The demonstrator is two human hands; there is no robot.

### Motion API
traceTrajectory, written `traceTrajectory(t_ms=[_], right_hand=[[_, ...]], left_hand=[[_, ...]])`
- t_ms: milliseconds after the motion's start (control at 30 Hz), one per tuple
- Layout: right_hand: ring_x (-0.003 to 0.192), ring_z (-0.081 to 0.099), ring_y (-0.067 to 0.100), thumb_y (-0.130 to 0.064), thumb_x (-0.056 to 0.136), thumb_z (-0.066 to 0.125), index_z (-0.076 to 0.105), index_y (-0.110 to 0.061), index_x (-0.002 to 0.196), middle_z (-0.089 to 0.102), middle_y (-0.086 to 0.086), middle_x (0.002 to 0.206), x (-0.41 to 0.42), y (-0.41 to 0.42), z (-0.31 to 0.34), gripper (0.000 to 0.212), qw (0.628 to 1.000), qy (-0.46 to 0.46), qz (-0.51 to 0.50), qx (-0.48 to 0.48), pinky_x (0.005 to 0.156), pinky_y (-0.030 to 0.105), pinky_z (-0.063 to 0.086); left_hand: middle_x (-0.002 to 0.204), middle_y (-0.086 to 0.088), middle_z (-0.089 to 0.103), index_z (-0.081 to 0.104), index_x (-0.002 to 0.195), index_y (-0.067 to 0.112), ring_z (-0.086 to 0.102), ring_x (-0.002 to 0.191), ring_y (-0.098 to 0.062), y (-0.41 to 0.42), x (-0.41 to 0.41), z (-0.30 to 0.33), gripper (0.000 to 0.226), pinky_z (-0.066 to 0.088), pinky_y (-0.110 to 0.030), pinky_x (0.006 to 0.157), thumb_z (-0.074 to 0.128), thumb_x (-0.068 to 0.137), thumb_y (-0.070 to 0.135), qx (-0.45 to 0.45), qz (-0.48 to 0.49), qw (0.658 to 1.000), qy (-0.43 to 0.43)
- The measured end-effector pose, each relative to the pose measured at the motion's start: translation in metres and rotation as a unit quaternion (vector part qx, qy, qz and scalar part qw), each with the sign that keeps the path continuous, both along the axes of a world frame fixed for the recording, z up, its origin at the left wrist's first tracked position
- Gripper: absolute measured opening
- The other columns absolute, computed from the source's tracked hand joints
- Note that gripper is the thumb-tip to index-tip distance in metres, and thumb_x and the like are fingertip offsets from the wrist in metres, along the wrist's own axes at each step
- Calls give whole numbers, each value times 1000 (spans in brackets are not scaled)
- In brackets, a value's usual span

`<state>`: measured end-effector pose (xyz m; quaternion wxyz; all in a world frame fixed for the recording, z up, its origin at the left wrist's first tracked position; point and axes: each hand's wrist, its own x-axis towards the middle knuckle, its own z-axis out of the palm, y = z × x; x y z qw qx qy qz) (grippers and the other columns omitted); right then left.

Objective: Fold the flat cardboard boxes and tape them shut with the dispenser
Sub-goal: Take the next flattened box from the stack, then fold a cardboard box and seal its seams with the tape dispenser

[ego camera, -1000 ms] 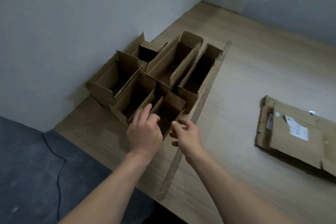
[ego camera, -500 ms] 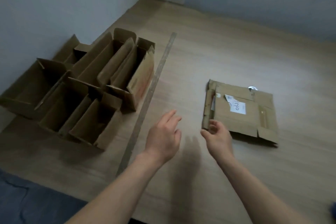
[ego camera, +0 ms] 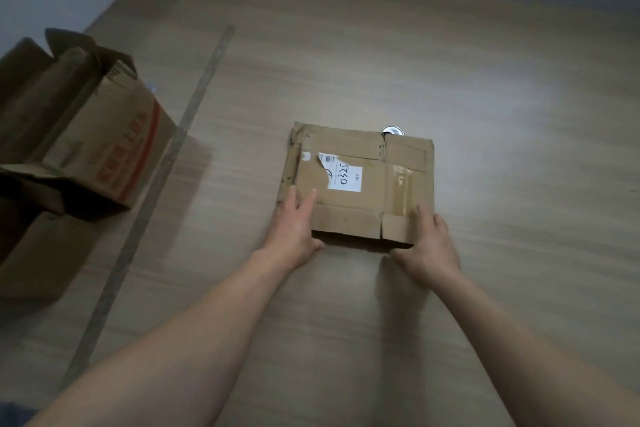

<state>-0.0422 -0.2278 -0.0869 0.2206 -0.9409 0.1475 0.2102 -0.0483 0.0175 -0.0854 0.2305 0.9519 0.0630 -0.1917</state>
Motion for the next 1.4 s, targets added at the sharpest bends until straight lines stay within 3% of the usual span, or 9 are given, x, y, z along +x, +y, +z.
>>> traceTrajectory(t_ms=[167,367,500,567,700,833,967,1100,1400], right_hand=[[119,51,34,-38,84,70,43,-25,139,53,9,125,7,-11,-7,63,998,-60,21,18,98,43,45],[106,60,33,-38,104,48,65,-26,130,69,7,116,3,-20,24,33,985,-153,10,83,80,37,47],[76,66,29,-37,103,54,71,-13,78,69,5,75,-5,-16,104,38,951,-263,-42,157,63,39,50],[65,68,27,-35,100,58,65,-12,68,67,1,65,-13,-12,150,40,934,-282,-88,201,56,39,53],[59,64,31,-21,98,53,62,-12,81,64,11,75,-42,-5,201,21,931,-211,-143,261,48,34,48],[52,60,28,-10,92,45,60,-13,92,65,18,79,-85,3,198,16,972,-69,-112,197,46,31,42],[59,63,25,-8,86,46,60,-16,90,68,12,78,-129,17,168,16,992,26,-61,107,48,33,48],[92,61,28,-10,85,47,57,-18,103,65,7,99,-148,22,150,23,999,41,-15,28,82,42,55],[96,61,31,-12,88,46,45,-15,113,61,10,105,-156,14,146,25,999,41,10,1,78,39,53]], left_hand=[[152,-8,29,34,150,15,39,133,-30,-13,7,3,89,35,-33,110,81,76,33,22,18,997,-66],[118,-14,62,68,114,6,59,108,-33,-19,3,39,35,47,-36,87,61,86,26,-43,43,976,-210],[83,-5,72,75,90,14,65,81,-29,-19,9,100,19,51,-36,71,65,86,30,-117,129,944,-281],[68,-1,67,72,77,16,63,69,-25,-17,8,134,17,49,-35,64,73,85,31,-164,167,934,-269],[68,6,64,66,70,21,61,68,-15,-10,-17,174,19,46,-28,61,77,84,28,-185,144,953,-193],[86,0,68,70,84,19,64,85,-22,1,-48,162,9,57,-37,77,70,89,27,-130,107,981,-94],[91,0,65,61,84,24,57,84,-18,3,-81,137,11,47,-31,71,62,95,27,-80,80,993,-33],[92,1,60,50,94,22,55,86,-21,-4,-100,128,19,41,-31,70,63,91,34,-94,128,986,-47],[66,0,56,47,67,17,53,67,-18,6,-159,134,29,38,-31,56,75,71,24,-120,112,986,-10]])
